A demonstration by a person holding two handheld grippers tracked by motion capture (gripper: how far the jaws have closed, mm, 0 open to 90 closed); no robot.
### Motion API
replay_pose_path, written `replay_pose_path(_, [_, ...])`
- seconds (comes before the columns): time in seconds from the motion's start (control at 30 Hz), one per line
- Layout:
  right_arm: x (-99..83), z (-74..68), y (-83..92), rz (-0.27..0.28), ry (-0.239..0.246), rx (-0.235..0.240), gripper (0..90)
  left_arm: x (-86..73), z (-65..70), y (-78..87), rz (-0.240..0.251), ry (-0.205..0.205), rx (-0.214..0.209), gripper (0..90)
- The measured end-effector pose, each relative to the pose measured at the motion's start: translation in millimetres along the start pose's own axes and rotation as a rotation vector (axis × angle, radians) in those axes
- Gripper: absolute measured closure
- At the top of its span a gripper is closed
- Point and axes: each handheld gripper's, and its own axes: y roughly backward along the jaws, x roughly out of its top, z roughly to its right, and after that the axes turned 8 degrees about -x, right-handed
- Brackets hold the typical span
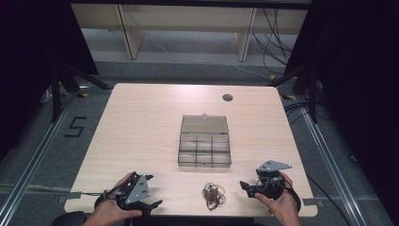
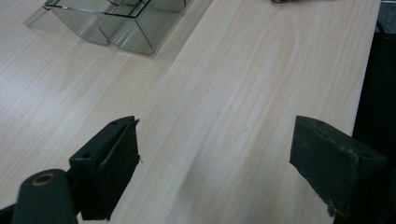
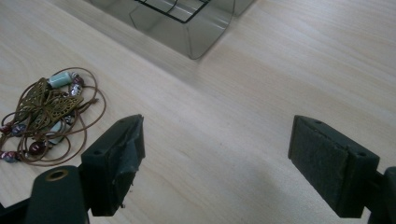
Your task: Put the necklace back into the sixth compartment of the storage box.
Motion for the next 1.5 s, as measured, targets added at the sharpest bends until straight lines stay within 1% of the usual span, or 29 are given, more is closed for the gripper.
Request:
replay_pose_path(0.07, [0.6,-1.9,1.3,-0.010,-0.009,0.004,19.7,0.0,0.0,0.1,0.000,0.001,-0.001,15.0])
replay_pose_path(0.17, [2.6,-4.1,3.4,-0.008,0.005,0.019,20.2,-0.1,0.4,0.6,-0.003,0.003,0.007,15.0])
replay_pose_path(0.2, [3.0,-3.9,3.2,0.001,0.032,0.012,21.3,-0.1,0.3,0.6,-0.003,0.002,0.007,15.0])
replay_pose_path(0.27, [5.0,-6.5,6.0,-0.016,0.039,0.024,23.7,-0.4,-0.6,0.4,-0.007,-0.007,0.009,15.0])
replay_pose_path(0.33, [7.6,-10.2,7.8,-0.024,0.072,0.036,24.5,0.1,0.1,0.7,-0.005,-0.002,0.005,15.0])
replay_pose_path(0.37, [8.6,-12.7,8.4,-0.018,0.061,0.037,24.9,0.1,0.2,0.5,-0.003,0.001,0.006,15.0])
replay_pose_path(0.4, [9.4,-14.2,7.8,-0.006,0.085,0.035,25.1,0.1,-0.3,0.9,-0.009,-0.004,0.010,15.0])
replay_pose_path(0.43, [9.4,-14.2,7.8,-0.006,0.085,0.035,25.1,0.1,-0.3,0.9,-0.009,-0.004,0.010,15.0])
replay_pose_path(0.47, [13.7,-17.0,10.2,-0.018,0.128,0.049,25.5,0.0,-0.4,1.0,-0.013,-0.007,0.011,15.0])
replay_pose_path(0.53, [15.7,-19.5,11.2,-0.025,0.138,0.055,25.6,-0.2,0.2,0.0,-0.002,0.000,0.001,15.0])
replay_pose_path(0.63, [22.8,-31.4,11.0,-0.017,0.184,0.074,25.8,-0.2,0.2,-0.3,0.000,0.005,-0.001,15.0])
replay_pose_path(0.67, [25.8,-34.6,12.8,-0.047,0.195,0.089,25.7,-0.5,0.2,-0.9,0.005,0.006,0.001,15.0])
replay_pose_path(0.7, [27.3,-38.3,10.9,-0.036,0.209,0.092,25.6,-0.3,0.3,-0.5,-0.001,0.005,0.003,15.0])
replay_pose_path(0.77, [32.4,-46.0,8.9,-0.054,0.246,0.113,23.8,-0.2,-0.6,0.2,-0.014,-0.005,0.007,15.0])
replay_pose_path(0.83, [35.1,-51.1,7.5,-0.072,0.257,0.126,22.1,-0.2,-0.5,0.0,-0.013,-0.005,0.007,15.0])
replay_pose_path(0.87, [40.7,-61.4,3.9,-0.114,0.309,0.161,19.8,-0.2,-0.5,0.1,-0.014,-0.005,0.007,15.0])
replay_pose_path(0.9, [40.7,-61.4,3.9,-0.114,0.309,0.161,19.8,-0.3,-0.4,0.1,-0.014,-0.006,0.006,15.0])
replay_pose_path(0.93, [44.9,-71.1,0.1,-0.131,0.350,0.149,16.7,-0.3,-0.5,0.0,-0.012,-0.004,0.007,15.0])
replay_pose_path(0.97, [46.3,-75.3,-2.5,-0.131,0.371,0.170,15.5,-0.3,-0.5,0.0,-0.012,-0.004,0.007,15.0])
replay_pose_path(1.0, [46.3,-75.3,-2.5,-0.131,0.371,0.170,15.5,-0.3,-0.5,0.0,-0.013,-0.003,0.007,15.0])
replay_pose_path(1.03, [49.5,-82.0,-5.3,-0.168,0.404,0.185,16.8,-0.4,-0.5,0.0,-0.013,-0.004,0.007,15.0])
replay_pose_path(1.07, [49.5,-82.0,-5.3,-0.168,0.404,0.185,16.8,-0.4,-0.5,0.0,-0.013,-0.004,0.007,15.0])
replay_pose_path(1.1, [50.4,-85.5,-6.4,-0.190,0.405,0.177,16.4,-0.3,-0.5,0.0,-0.014,-0.005,0.007,15.0])
replay_pose_path(1.13, [51.0,-88.6,-9.1,-0.196,0.425,0.168,16.1,-0.3,-0.4,0.1,-0.014,-0.005,0.006,15.0])
replay_pose_path(1.17, [52.1,-94.1,-14.4,-0.222,0.471,0.173,16.6,-0.3,-0.6,0.1,-0.012,-0.003,0.007,15.0])
replay_pose_path(1.2, [52.3,-96.5,-16.8,-0.237,0.484,0.180,17.1,-0.4,-0.7,0.3,-0.011,-0.003,0.007,15.0])
replay_pose_path(1.27, [52.3,-98.8,-19.2,-0.248,0.489,0.180,17.1,-0.5,-1.3,0.1,-0.011,-0.004,0.004,15.0])
replay_pose_path(1.3, [52.5,-101.3,-24.5,-0.259,0.504,0.194,17.0,-0.2,-0.8,0.4,-0.010,-0.006,0.010,15.0])
replay_pose_path(1.5, [51.7,-108.3,-33.3,-0.290,0.519,0.196,17.2,0.0,0.2,0.3,0.002,0.000,0.003,15.0])
